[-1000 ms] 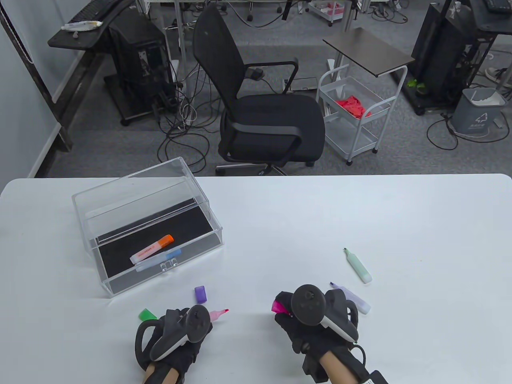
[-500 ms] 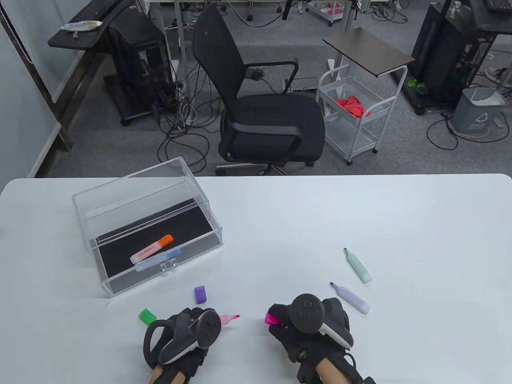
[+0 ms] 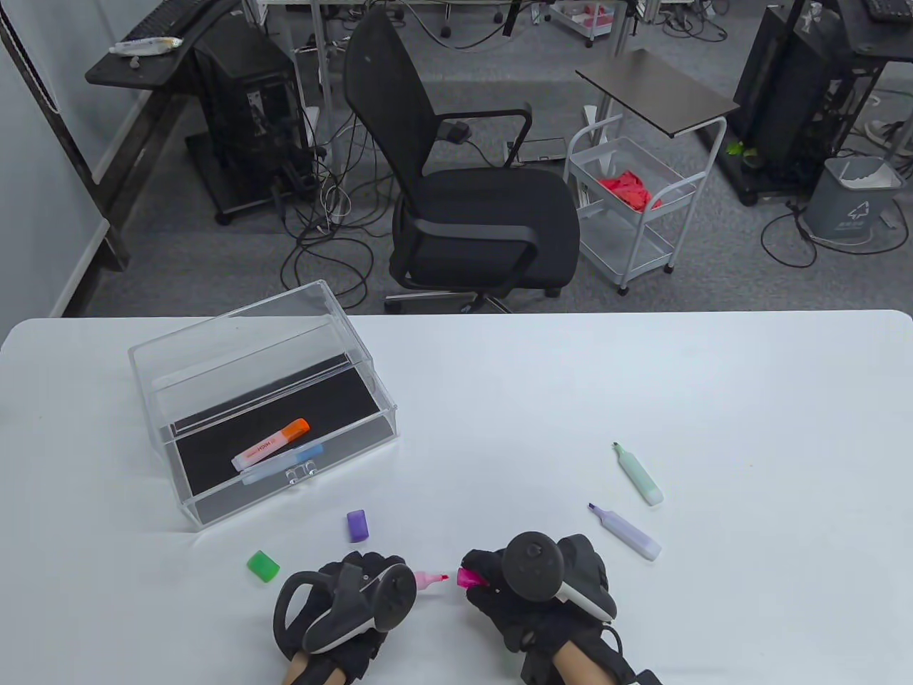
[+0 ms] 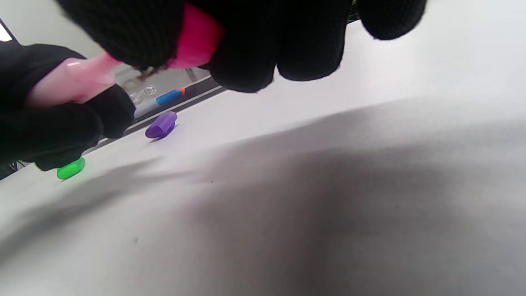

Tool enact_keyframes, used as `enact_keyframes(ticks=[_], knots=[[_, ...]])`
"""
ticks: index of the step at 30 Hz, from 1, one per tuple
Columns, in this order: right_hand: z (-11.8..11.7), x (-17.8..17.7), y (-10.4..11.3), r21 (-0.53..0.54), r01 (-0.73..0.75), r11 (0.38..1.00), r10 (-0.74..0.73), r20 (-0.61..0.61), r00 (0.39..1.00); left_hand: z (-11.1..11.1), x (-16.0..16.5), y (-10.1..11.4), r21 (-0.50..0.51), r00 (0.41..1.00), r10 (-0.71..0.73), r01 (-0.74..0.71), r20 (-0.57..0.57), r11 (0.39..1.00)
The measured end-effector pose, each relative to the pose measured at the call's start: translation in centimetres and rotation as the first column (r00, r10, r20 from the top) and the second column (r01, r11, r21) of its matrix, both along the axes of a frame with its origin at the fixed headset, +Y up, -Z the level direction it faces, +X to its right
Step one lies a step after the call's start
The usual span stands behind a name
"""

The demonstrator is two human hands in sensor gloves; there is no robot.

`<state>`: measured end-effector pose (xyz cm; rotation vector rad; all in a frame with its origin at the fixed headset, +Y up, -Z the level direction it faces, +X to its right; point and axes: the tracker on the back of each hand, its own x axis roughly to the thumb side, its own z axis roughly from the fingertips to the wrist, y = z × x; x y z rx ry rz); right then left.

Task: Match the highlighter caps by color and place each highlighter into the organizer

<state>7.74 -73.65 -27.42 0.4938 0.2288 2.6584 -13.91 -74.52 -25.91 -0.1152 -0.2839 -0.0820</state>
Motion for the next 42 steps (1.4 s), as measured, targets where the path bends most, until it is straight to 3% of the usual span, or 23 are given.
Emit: enact_keyframes(ticks=[18,23,29,37,42], knots=[[0.8,-1.6,-0.1,0.02,0.012,1.0,-0.01,-0.114,0.993,0.4,1.4,-0.3,-0.048,0.995,0.013,-0.009,0.095,0.999],[1.4,-2.3,0.5,0.094,-0.018,0.995,0.029,-0.12,0.992,0.4,1.4,-0.1,-0.059,0.996,0.036,-0.031,0.083,0.998],[2.9,-4.1,0.8,0.256,-0.169,0.952,0.205,-0.119,0.972,0.5,1.5,0.1,-0.031,0.997,0.016,-0.014,0.075,0.999],[3.6,-5.0,0.6,0.315,-0.178,0.932,0.229,-0.133,0.964,0.6,1.4,0.4,-0.025,0.997,0.019,-0.018,0.076,1.0],[3.2,-4.7,0.9,0.292,-0.14,0.946,0.183,-0.125,0.975,0.6,1.1,0.5,-0.007,0.997,0.039,-0.039,0.066,0.999]])
